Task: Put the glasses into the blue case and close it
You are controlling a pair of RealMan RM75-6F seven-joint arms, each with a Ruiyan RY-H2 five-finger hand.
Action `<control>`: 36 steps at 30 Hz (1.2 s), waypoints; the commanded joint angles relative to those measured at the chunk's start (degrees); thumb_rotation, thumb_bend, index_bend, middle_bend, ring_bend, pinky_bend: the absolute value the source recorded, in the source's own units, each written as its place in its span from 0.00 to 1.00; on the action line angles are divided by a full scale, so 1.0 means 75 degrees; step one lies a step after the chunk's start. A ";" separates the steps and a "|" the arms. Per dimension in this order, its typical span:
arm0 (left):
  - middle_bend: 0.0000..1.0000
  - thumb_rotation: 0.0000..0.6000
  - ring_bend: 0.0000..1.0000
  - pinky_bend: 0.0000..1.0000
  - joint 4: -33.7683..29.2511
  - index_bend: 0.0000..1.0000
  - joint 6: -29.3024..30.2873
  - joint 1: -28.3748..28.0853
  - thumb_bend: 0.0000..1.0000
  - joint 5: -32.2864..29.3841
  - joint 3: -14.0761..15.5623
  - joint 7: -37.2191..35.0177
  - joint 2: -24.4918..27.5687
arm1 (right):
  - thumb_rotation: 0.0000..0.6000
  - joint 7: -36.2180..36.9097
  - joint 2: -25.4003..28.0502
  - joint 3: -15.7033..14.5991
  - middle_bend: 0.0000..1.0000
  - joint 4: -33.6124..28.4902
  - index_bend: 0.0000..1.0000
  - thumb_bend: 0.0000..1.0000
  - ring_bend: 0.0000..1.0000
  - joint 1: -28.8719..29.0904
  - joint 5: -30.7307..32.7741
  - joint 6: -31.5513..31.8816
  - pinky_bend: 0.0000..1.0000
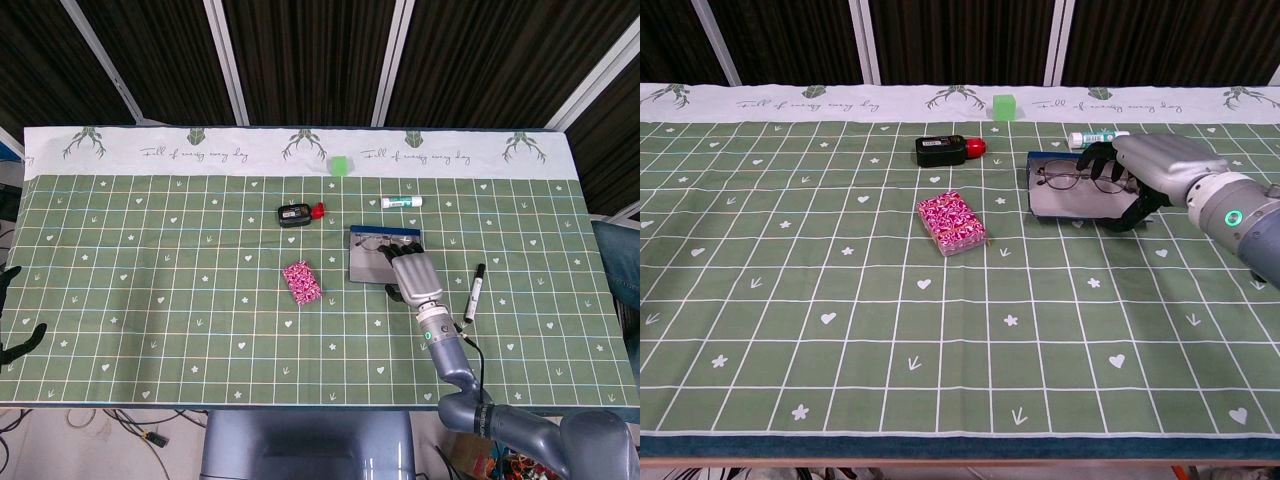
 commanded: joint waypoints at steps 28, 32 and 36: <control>0.00 1.00 0.00 0.00 -0.0071 0.15 -0.0007 0.0018 0.21 -0.0122 -0.0046 -0.0016 0.0005 | 1.00 -0.0287 -0.0571 0.0609 0.30 0.1368 0.42 0.35 0.32 0.0704 0.0441 -0.0400 0.23; 0.00 1.00 0.00 0.00 -0.0076 0.15 -0.0014 0.0016 0.21 -0.0140 -0.0052 -0.0008 0.0002 | 1.00 -0.0343 -0.0586 0.0556 0.30 0.1396 0.46 0.35 0.32 0.0711 0.0440 -0.0450 0.23; 0.00 1.00 0.00 0.00 -0.0083 0.15 -0.0016 0.0018 0.21 -0.0159 -0.0059 -0.0010 0.0003 | 1.00 -0.0303 -0.0601 0.0561 0.30 0.1392 0.50 0.35 0.32 0.0703 0.0442 -0.0427 0.24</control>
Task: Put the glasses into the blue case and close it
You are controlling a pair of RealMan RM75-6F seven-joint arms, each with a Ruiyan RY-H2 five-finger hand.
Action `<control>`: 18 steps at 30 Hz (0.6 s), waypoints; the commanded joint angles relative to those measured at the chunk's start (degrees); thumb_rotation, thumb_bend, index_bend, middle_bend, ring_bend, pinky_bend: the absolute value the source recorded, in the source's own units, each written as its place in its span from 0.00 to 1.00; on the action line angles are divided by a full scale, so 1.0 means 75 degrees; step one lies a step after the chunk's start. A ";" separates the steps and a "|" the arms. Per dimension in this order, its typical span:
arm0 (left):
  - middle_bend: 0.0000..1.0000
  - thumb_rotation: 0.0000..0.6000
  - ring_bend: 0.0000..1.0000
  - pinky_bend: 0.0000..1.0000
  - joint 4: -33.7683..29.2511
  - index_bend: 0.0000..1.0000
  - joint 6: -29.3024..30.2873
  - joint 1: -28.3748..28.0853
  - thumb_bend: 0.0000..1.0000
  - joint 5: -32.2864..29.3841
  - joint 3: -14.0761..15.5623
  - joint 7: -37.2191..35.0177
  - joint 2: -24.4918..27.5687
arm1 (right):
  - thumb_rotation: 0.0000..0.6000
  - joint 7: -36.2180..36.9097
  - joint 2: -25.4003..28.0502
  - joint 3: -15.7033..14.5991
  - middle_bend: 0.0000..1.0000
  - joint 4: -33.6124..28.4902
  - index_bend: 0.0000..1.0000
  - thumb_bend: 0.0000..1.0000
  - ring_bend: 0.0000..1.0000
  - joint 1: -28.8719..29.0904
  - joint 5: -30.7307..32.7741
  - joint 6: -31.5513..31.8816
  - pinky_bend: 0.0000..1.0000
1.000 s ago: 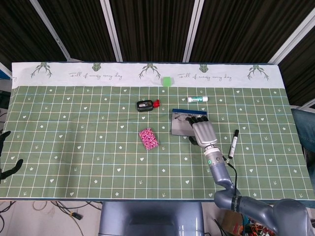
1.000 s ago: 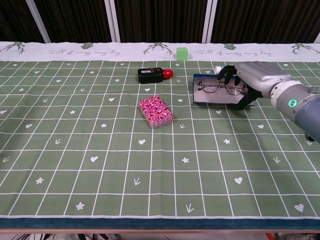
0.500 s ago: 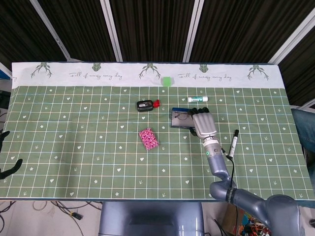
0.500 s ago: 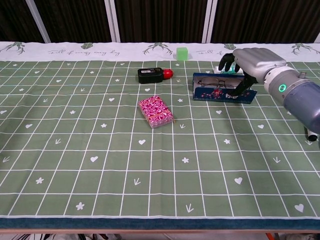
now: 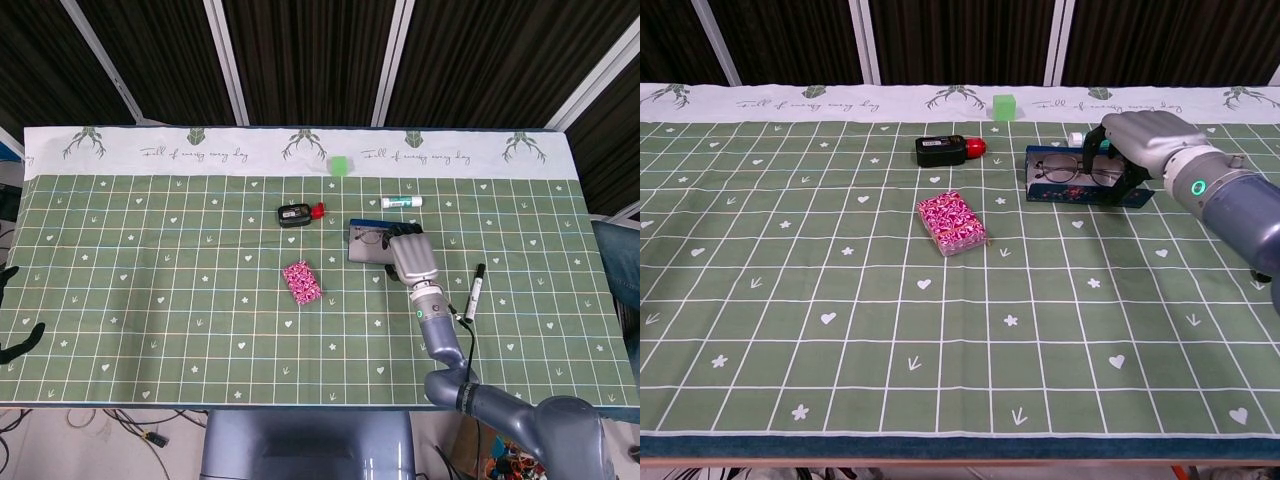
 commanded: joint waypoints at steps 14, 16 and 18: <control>0.00 1.00 0.00 0.00 -0.0012 0.15 0.0015 0.0004 0.21 -0.0023 -0.0022 -0.0009 -0.0010 | 1.00 0.0033 0.0117 0.0025 0.30 -0.0259 0.54 0.47 0.32 -0.0015 0.0160 -0.0184 0.23; 0.00 1.00 0.00 0.00 -0.0012 0.15 0.0015 0.0003 0.21 -0.0025 -0.0024 -0.0011 -0.0012 | 1.00 0.0016 0.0127 0.0021 0.30 -0.0273 0.54 0.47 0.32 -0.0015 0.0176 -0.0200 0.23; 0.00 1.00 0.00 0.00 -0.0010 0.15 0.0014 0.0003 0.21 -0.0028 -0.0027 -0.0019 -0.0011 | 1.00 -0.0009 0.0141 0.0014 0.30 -0.0294 0.54 0.47 0.32 -0.0015 0.0199 -0.0224 0.23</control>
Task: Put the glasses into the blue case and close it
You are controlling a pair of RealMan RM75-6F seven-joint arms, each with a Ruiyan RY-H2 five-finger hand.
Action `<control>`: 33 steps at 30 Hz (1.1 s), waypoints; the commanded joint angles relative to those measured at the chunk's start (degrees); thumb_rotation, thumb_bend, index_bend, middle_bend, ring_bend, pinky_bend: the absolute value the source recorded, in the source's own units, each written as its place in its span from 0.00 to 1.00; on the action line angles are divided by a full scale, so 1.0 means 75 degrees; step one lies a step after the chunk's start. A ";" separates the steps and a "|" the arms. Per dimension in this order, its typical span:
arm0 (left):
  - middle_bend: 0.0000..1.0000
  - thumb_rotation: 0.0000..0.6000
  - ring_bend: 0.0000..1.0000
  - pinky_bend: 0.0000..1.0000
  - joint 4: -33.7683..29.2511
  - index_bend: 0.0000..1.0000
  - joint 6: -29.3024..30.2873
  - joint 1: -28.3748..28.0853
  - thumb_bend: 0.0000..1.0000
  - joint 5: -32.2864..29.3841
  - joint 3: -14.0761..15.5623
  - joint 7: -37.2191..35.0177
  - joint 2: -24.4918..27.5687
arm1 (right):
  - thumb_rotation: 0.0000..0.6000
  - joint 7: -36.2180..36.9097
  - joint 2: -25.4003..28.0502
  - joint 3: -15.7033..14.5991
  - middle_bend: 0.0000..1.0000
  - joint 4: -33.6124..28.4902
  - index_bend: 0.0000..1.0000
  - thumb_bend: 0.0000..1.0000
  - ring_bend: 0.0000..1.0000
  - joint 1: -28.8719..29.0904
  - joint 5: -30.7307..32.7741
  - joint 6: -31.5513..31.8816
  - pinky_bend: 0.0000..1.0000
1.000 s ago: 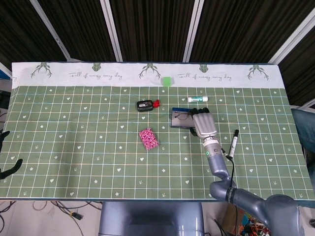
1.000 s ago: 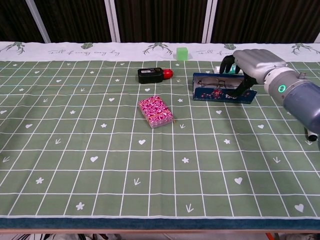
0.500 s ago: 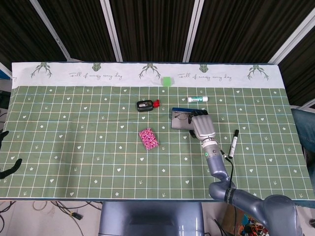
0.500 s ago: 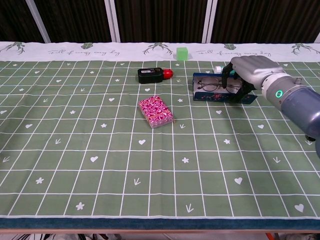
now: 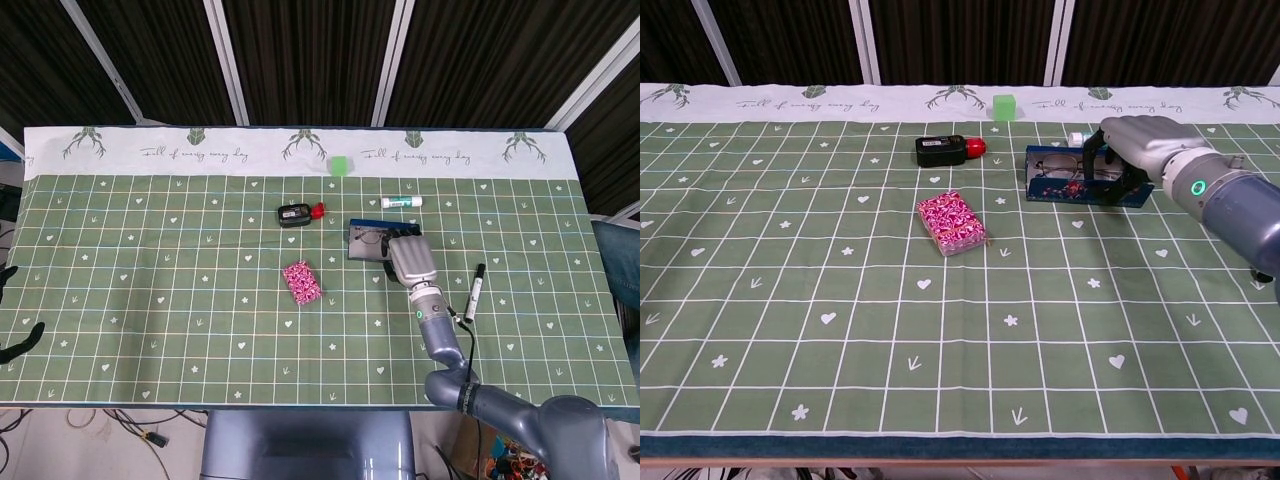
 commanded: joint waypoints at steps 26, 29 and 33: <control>0.00 1.00 0.00 0.00 0.0003 0.15 -0.0006 0.0000 0.21 -0.0002 -0.0005 -0.0034 0.0002 | 1.00 0.0129 0.0353 -0.0088 0.31 -0.0872 0.69 0.52 0.33 -0.0139 -0.0047 0.0095 0.23; 0.00 1.00 0.00 0.00 -0.0007 0.15 -0.0009 0.0000 0.21 0.0003 -0.0001 -0.0040 0.0006 | 1.00 0.0078 0.0591 -0.0195 0.31 -0.1291 0.69 0.53 0.33 -0.0248 -0.0117 0.0152 0.23; 0.00 1.00 0.00 0.00 -0.0017 0.15 0.0006 0.0010 0.21 0.0008 0.0001 -0.0047 0.0009 | 1.00 -0.0079 0.0968 -0.0358 0.31 -0.1985 0.69 0.53 0.33 -0.0449 -0.0209 0.0344 0.23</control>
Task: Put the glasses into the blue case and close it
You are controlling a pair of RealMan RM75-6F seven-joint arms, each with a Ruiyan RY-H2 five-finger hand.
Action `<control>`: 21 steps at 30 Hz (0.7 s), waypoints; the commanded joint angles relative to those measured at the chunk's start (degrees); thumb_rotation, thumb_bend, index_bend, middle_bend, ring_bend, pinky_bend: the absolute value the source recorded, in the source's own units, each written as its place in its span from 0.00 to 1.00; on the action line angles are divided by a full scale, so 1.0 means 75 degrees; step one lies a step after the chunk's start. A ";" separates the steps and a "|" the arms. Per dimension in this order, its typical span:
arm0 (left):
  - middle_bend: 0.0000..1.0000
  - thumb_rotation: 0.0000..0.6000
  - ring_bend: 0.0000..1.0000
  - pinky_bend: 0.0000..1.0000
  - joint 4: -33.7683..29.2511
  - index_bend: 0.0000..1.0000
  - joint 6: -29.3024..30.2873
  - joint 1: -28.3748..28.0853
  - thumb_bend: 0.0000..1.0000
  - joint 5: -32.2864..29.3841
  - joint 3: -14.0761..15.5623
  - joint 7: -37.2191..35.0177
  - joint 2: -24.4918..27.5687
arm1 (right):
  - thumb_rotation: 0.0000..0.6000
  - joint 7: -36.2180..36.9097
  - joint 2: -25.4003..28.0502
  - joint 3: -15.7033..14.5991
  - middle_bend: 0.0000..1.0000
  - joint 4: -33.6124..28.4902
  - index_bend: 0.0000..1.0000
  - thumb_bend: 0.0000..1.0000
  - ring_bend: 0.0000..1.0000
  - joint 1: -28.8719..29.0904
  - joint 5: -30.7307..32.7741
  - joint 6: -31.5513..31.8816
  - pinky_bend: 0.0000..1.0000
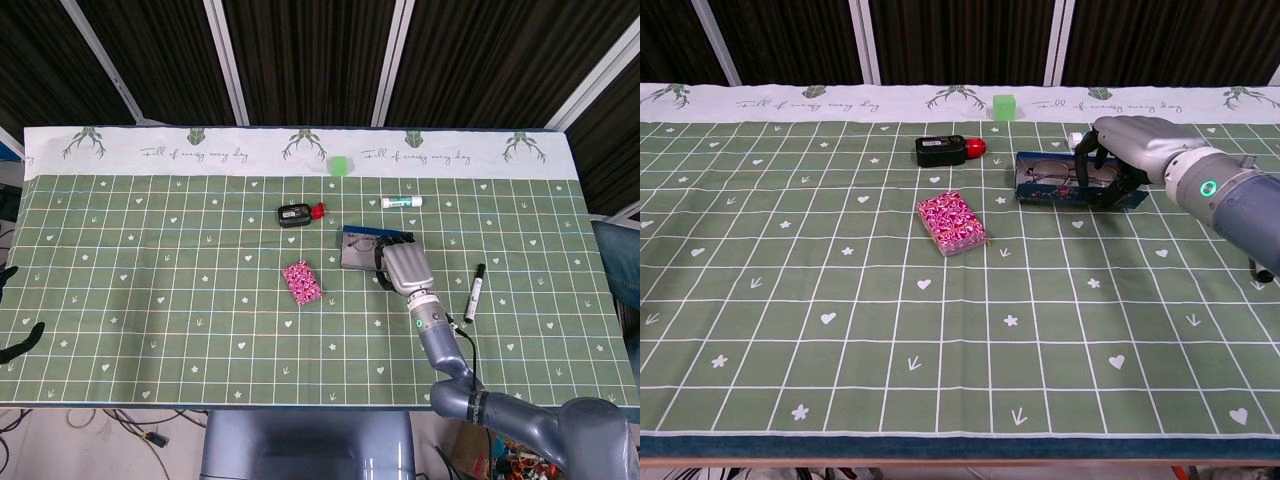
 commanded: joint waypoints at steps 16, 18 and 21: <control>0.00 1.00 0.00 0.00 -0.0041 0.15 0.0020 0.0011 0.21 0.0005 0.0007 0.0032 -0.0014 | 1.00 -0.1238 0.1497 -0.0031 0.31 -0.2201 0.69 0.53 0.33 -0.0078 0.0890 -0.0122 0.23; 0.00 1.00 0.00 0.00 -0.0042 0.15 0.0015 0.0010 0.21 0.0003 0.0008 0.0031 -0.0013 | 1.00 -0.1345 0.1544 0.0013 0.31 -0.2202 0.69 0.53 0.33 0.0026 0.1140 -0.0270 0.23; 0.00 1.00 0.00 0.00 -0.0039 0.15 0.0018 0.0010 0.21 0.0007 0.0005 0.0026 -0.0010 | 1.00 -0.1489 0.1577 0.0056 0.31 -0.2128 0.69 0.53 0.33 0.0182 0.1504 -0.0501 0.24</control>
